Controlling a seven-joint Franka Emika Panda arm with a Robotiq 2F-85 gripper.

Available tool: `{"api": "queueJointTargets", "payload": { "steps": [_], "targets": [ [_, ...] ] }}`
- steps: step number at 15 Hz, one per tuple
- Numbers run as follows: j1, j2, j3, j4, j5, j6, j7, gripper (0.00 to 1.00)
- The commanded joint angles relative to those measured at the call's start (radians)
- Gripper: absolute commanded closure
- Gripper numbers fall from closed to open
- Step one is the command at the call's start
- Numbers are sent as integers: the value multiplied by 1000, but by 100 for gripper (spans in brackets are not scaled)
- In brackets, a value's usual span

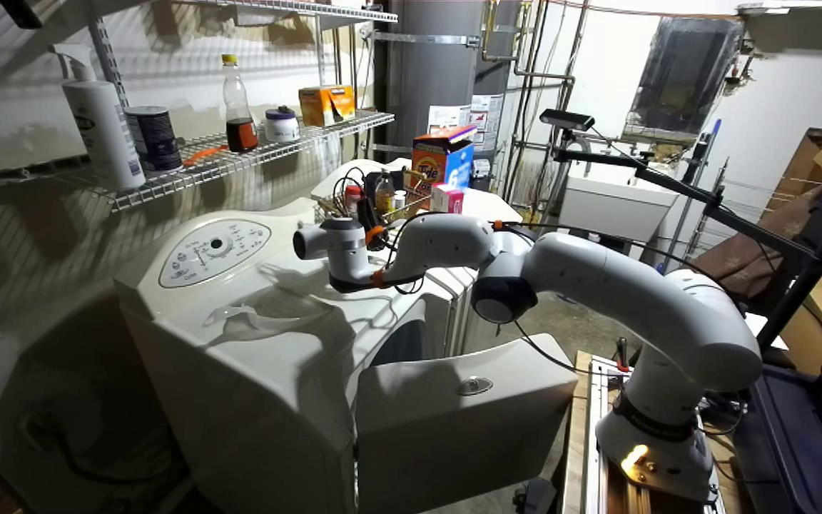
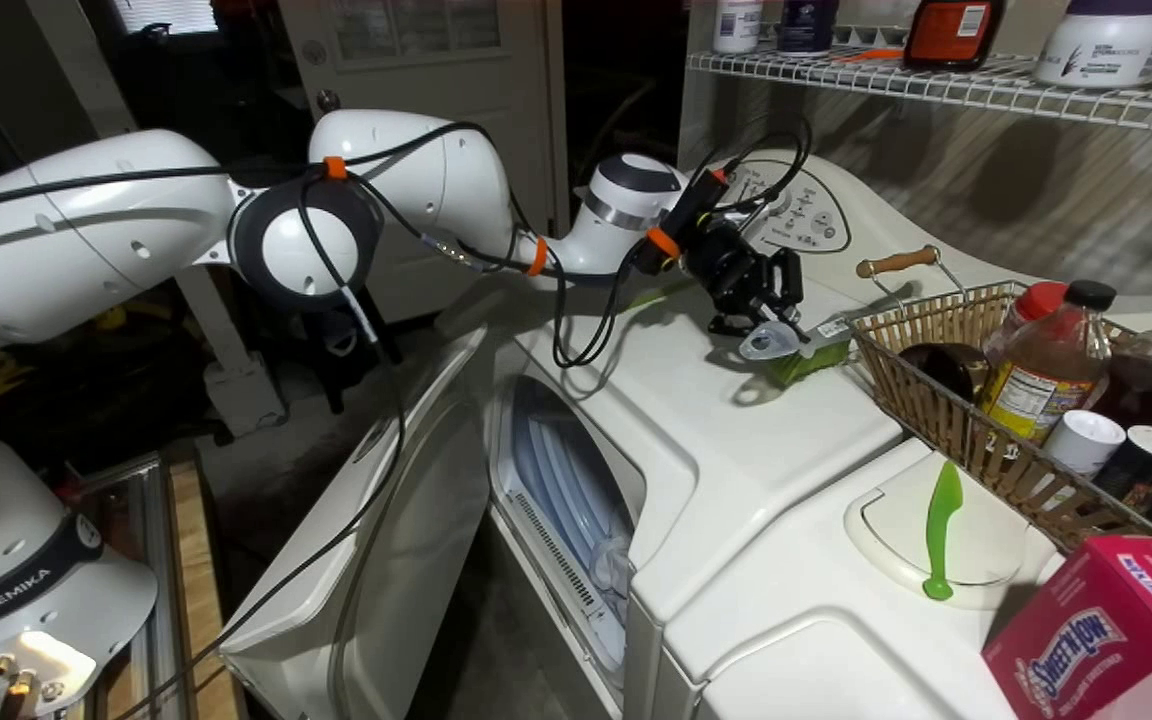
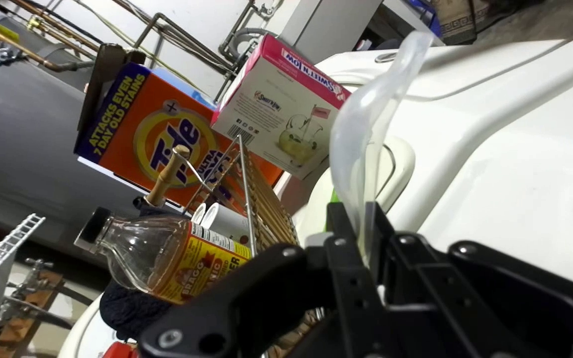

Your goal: Use the green brush to sweep the top of the machine on the left.

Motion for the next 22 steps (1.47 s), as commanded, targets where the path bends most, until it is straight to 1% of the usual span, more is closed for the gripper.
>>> {"api": "queueJointTargets", "payload": {
  "steps": [1, 3, 7, 8, 12, 21, 22],
  "targets": [
    [-24, 51, -43, 73, -68, 57, -35, 97],
    [-21, 41, -77, 54, -80, 91, -23, 97],
    [-29, 44, -106, 53, -65, 114, -12, 97],
    [-45, 60, -78, 79, -81, 100, -13, 97],
    [-52, 72, -57, 87, -63, 97, -28, 97],
    [-58, 124, -87, 110, -99, 105, 12, 97],
    [-58, 125, -79, 112, -95, 95, 8, 97]
  ]
}}
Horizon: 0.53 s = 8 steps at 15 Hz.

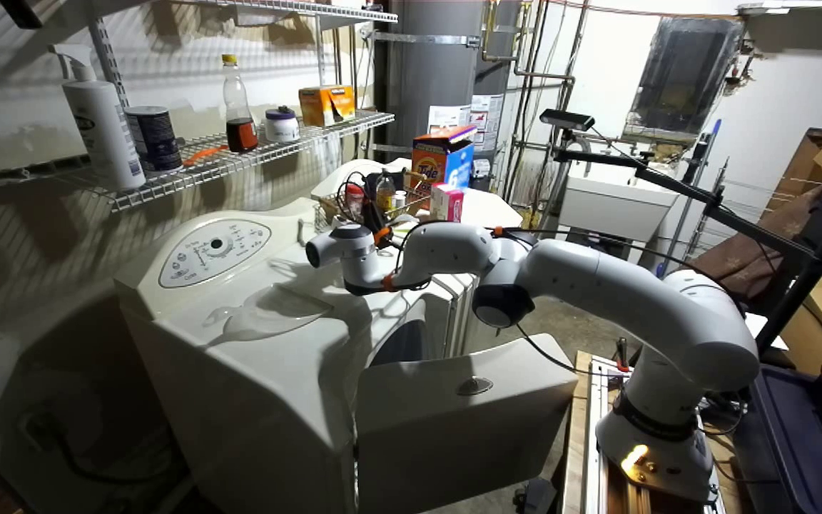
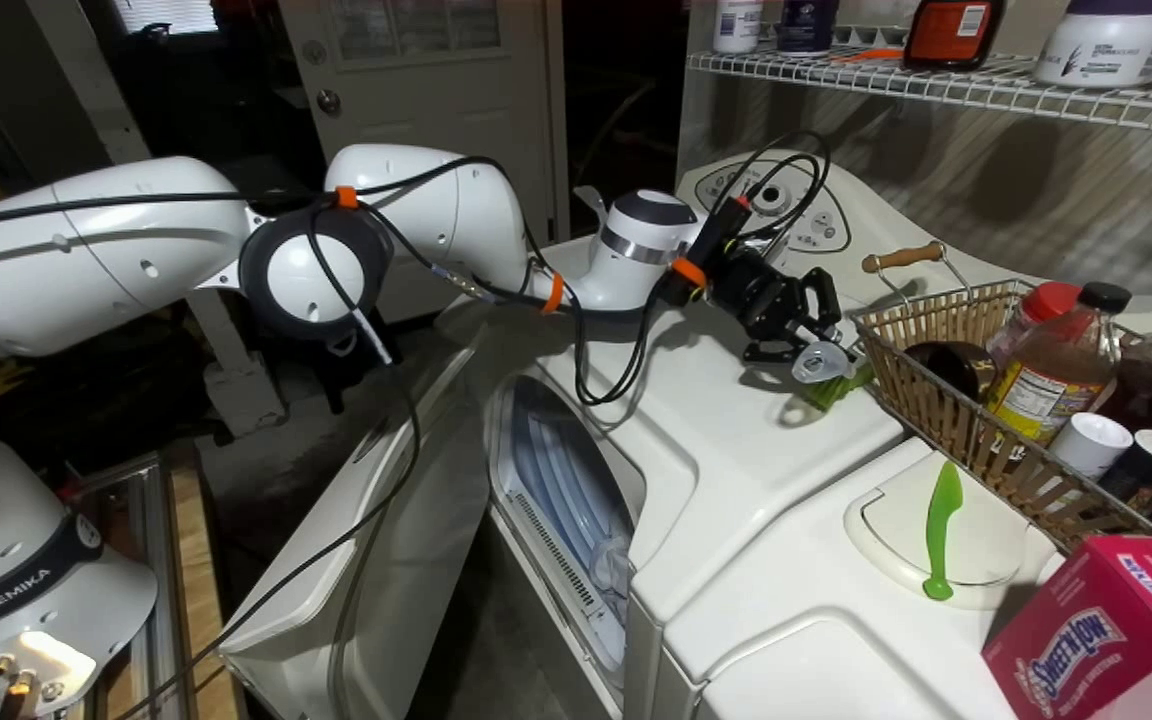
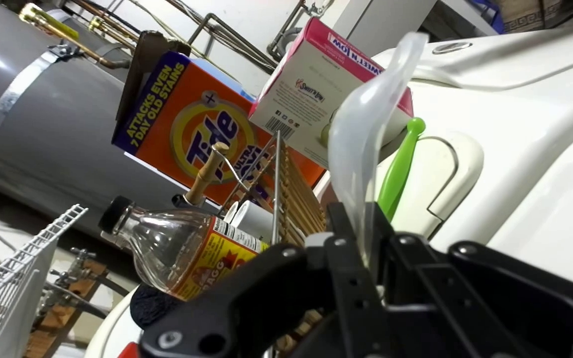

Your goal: Use the green brush to sweep the top of the machine on the left.

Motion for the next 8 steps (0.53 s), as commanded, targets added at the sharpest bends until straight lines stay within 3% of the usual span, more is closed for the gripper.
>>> {"api": "queueJointTargets", "payload": {
  "steps": [1, 8],
  "targets": [
    [-17, 49, 5, 72, -31, -2, -10, 97],
    [-7, 16, 124, 87, 88, -94, -79, 97]
  ]
}}
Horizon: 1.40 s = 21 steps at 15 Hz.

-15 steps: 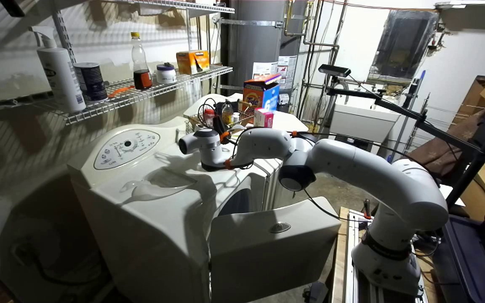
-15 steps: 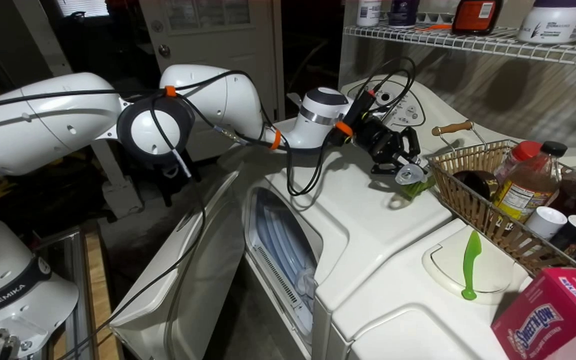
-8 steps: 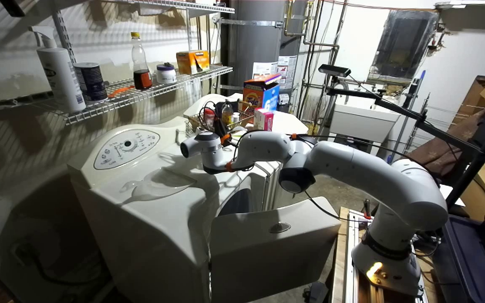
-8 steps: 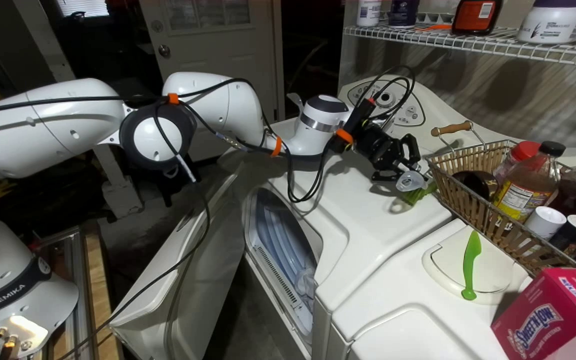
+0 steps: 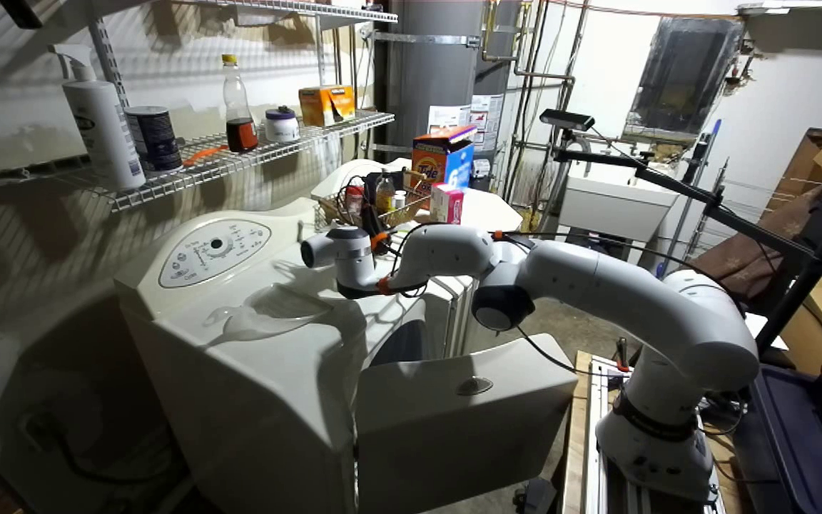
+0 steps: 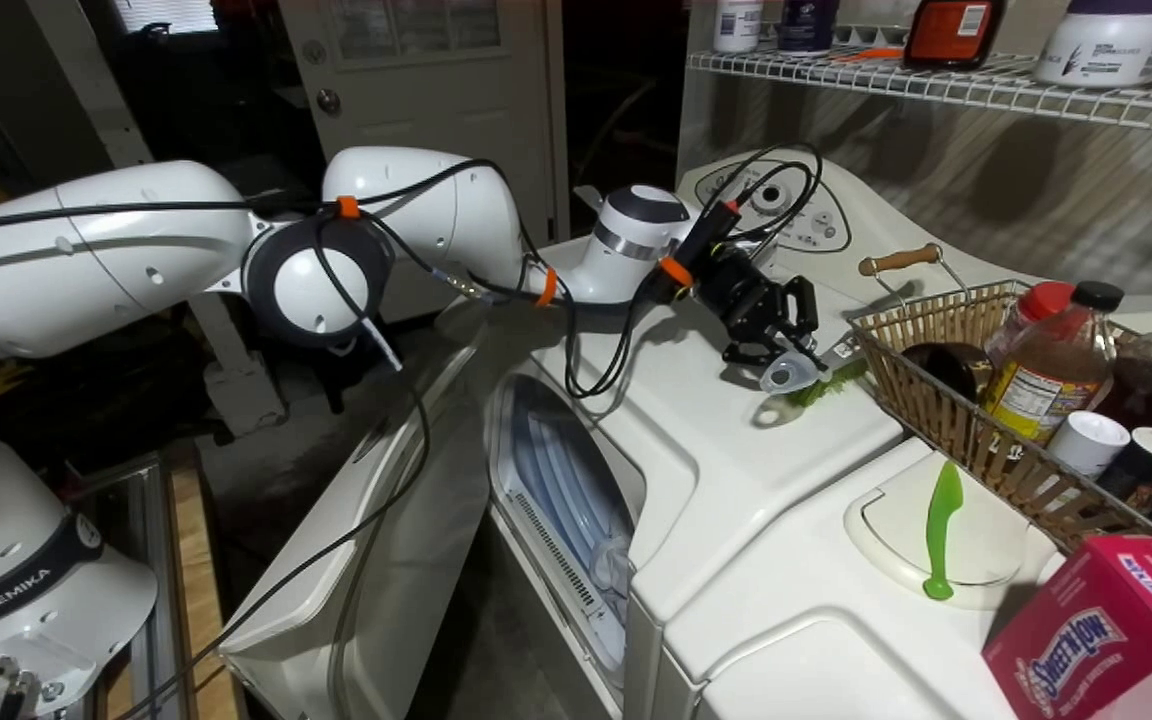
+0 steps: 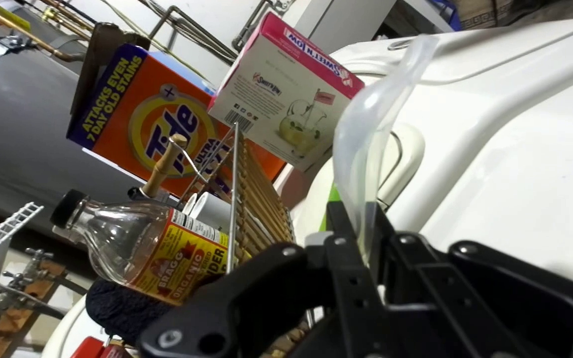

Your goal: Use the green brush to sweep the top of the machine on the left.

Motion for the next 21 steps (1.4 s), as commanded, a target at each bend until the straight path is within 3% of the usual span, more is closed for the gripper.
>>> {"api": "queueJointTargets", "payload": {
  "steps": [1, 3, 11, 21],
  "targets": [
    [-5, 3, 61, 53, 74, -31, -62, 97],
    [10, -49, 83, -18, 113, -17, -32, 97],
    [38, -58, 135, -7, 269, -1, -55, 97],
    [136, -65, 144, -14, 305, 49, -193, 97]
  ]
}}
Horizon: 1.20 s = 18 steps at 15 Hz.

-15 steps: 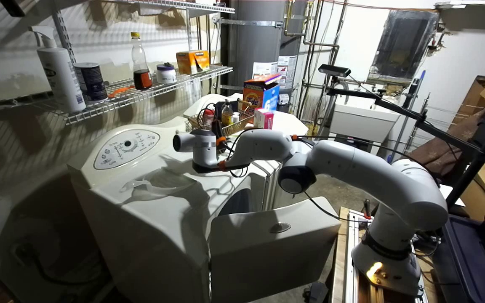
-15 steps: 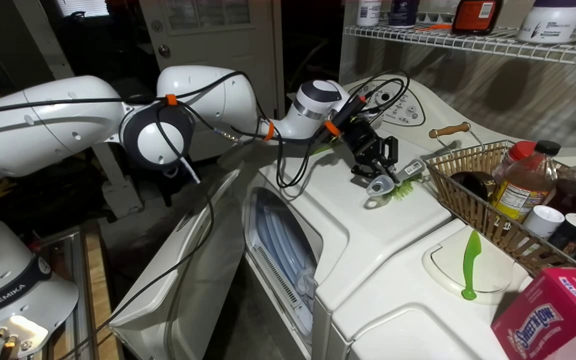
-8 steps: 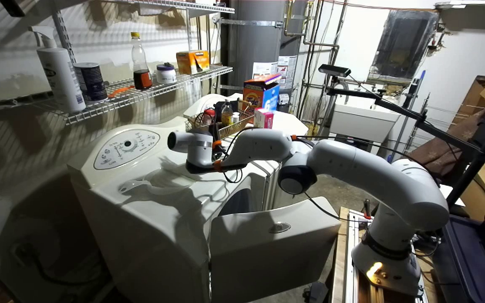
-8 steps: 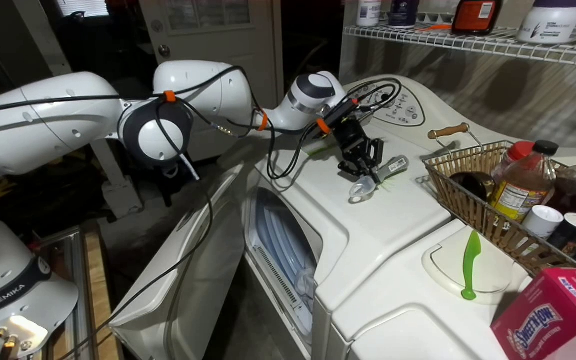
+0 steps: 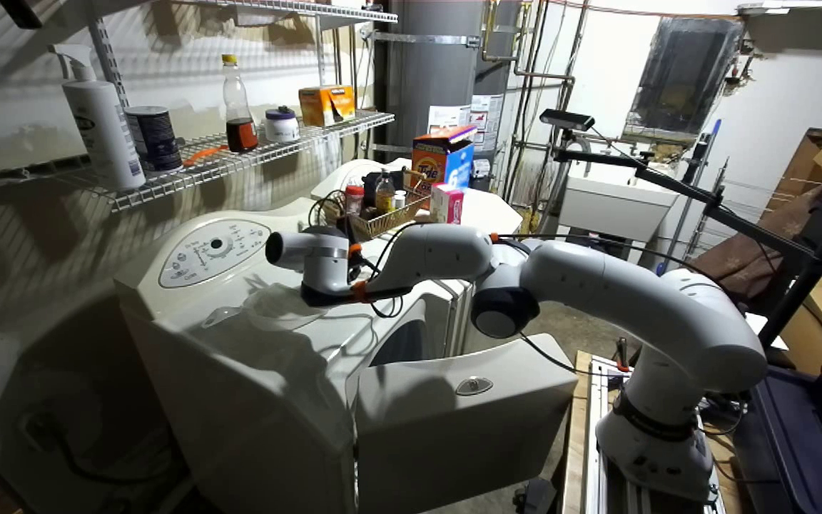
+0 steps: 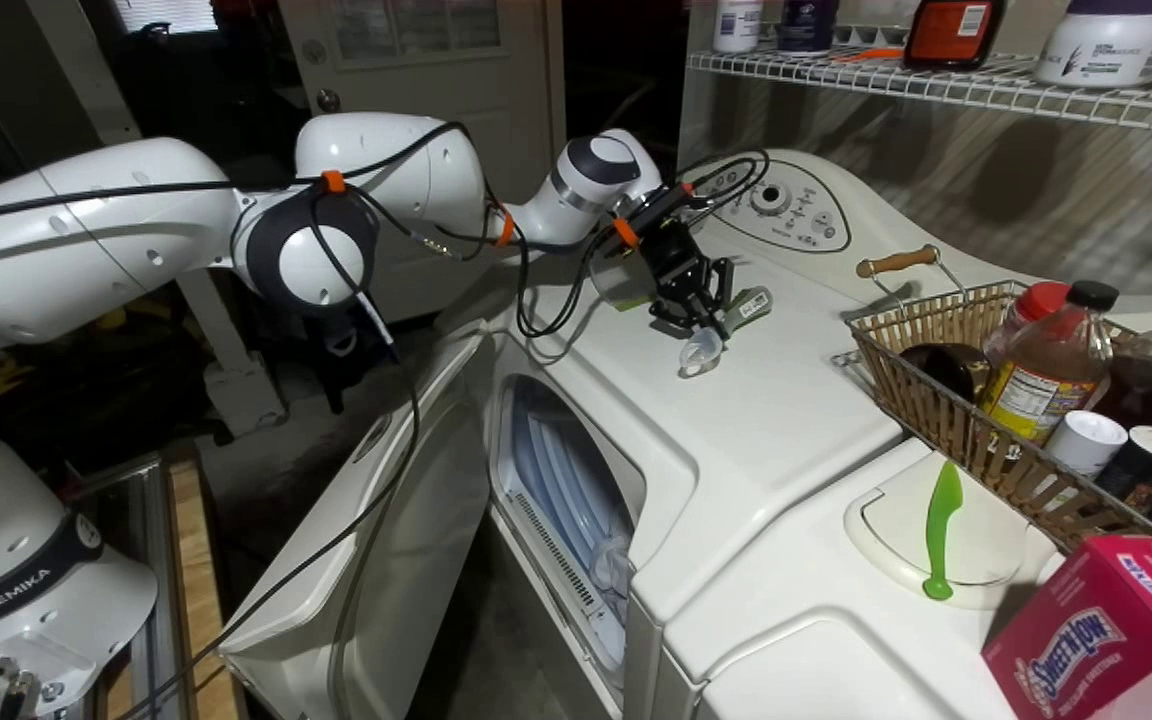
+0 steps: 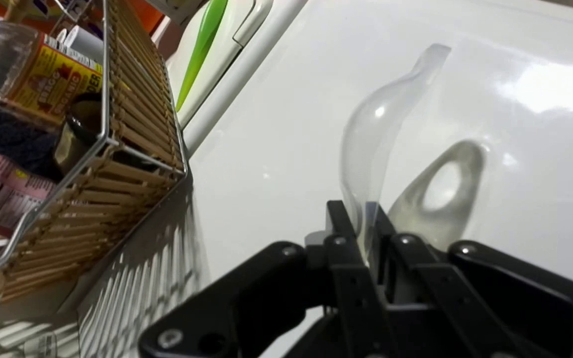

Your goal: Use the green brush to sweep the top of the machine on the left.

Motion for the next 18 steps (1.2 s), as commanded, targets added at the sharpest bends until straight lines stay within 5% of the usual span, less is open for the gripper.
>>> {"api": "queueJointTargets", "payload": {
  "steps": [1, 6, 18],
  "targets": [
    [34, -14, 22, -39, 52, 33, -102, 97],
    [61, -15, 11, -41, 49, 39, -146, 97],
    [131, -80, -210, -16, -200, 114, -41, 97]
  ]
}}
